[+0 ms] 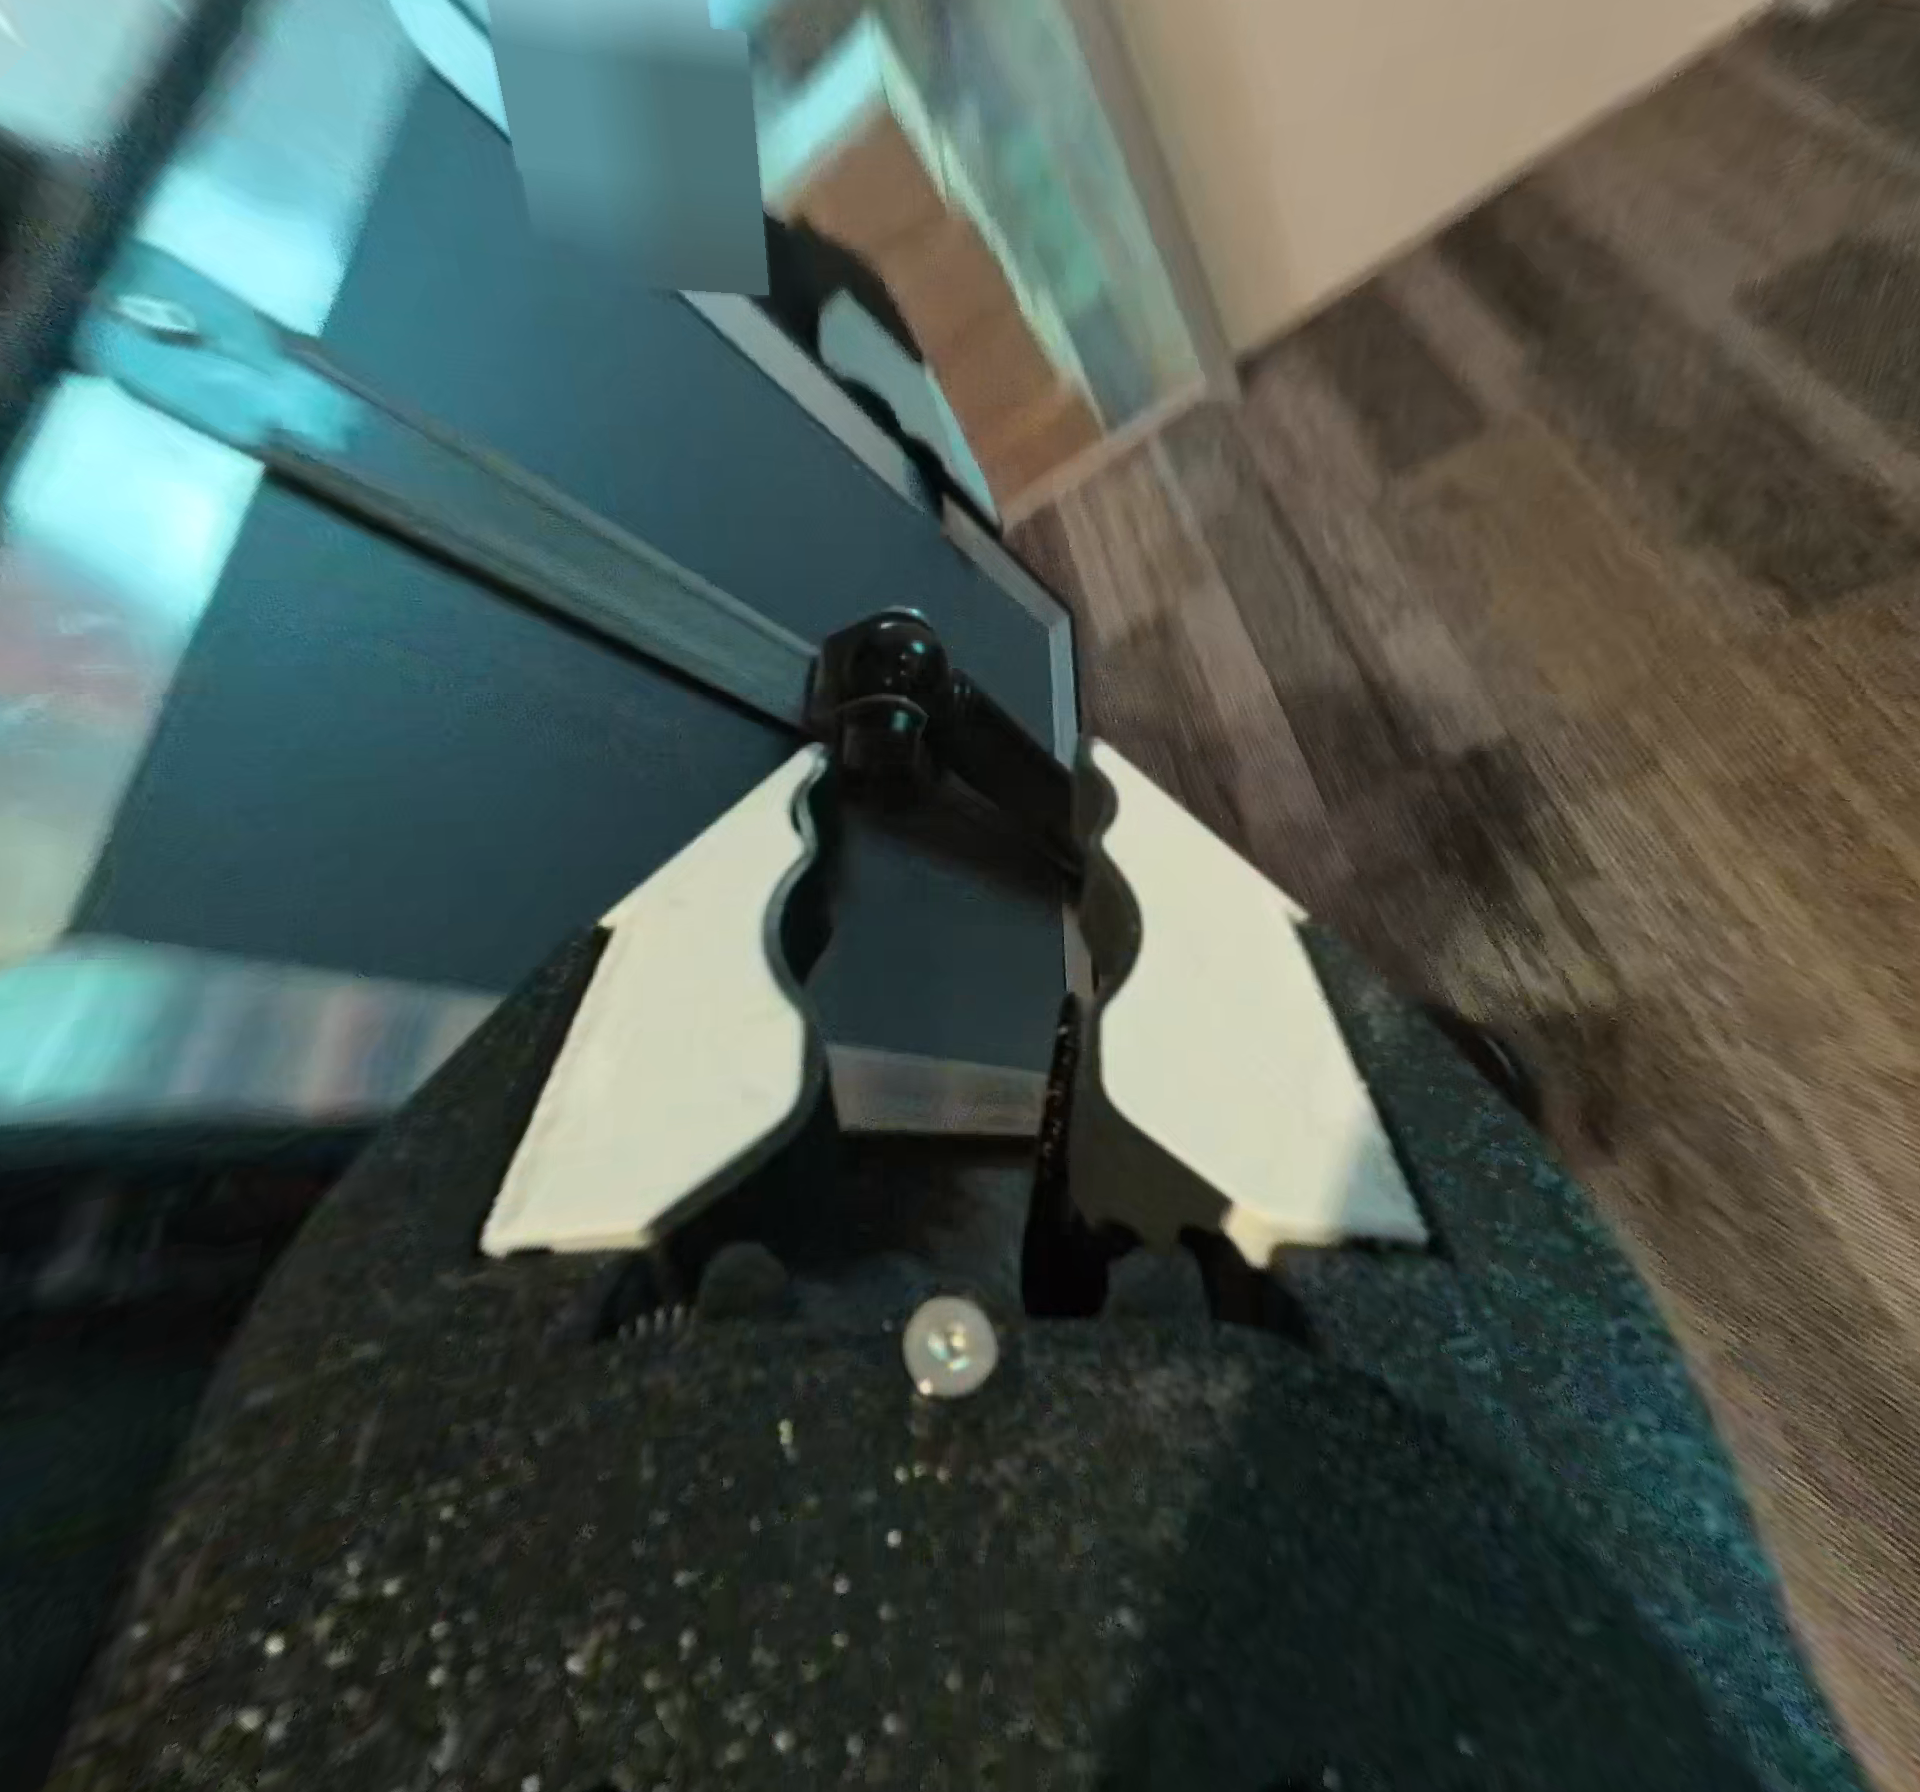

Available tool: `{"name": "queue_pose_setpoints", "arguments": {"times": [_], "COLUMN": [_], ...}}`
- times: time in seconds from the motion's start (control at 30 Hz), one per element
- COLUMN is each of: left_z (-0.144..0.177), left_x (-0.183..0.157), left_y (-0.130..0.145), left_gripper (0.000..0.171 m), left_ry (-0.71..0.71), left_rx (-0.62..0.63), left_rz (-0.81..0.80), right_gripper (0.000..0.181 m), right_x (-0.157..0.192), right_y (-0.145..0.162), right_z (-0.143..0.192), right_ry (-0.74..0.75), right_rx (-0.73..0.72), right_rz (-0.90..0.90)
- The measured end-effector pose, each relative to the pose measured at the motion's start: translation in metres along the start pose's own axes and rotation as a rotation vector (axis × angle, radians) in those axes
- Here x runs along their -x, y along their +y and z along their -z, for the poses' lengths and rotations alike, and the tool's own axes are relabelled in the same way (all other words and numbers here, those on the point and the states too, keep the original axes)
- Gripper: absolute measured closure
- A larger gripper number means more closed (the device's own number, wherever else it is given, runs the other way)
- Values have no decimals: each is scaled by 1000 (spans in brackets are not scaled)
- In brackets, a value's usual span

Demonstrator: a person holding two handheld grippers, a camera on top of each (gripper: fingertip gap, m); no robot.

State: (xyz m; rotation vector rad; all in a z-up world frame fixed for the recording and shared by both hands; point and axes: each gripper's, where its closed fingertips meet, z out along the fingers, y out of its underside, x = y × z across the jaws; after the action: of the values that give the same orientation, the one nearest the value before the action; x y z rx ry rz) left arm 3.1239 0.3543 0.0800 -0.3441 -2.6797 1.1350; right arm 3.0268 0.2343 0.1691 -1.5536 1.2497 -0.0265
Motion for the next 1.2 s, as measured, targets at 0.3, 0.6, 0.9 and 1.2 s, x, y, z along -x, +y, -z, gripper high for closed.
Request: {"name": "queue_pose_setpoints", "arguments": {"times": [0.3, 0.6, 0.9, 1.2], "left_z": [6, 13, 48, 41], "left_x": [8, 2, -42, -32], "left_y": [2, 5, 4, -5], "left_gripper": [150, 148, 138, 139], "left_ry": [152, 335, 727, 747], "left_rx": [26, 118, 407, 377], "left_rz": [82, 51, 217, 183], "right_gripper": [158, 123, 148, 152], "right_x": [65, 84, 71, 57], "right_y": [87, 64, 53, 46], "right_z": [7, 2, 1, 4], "right_ry": [213, 310, 143, 259], "right_rx": [-46, -366, -374, -372], "right_rz": [266, 70, -517, -382]}}
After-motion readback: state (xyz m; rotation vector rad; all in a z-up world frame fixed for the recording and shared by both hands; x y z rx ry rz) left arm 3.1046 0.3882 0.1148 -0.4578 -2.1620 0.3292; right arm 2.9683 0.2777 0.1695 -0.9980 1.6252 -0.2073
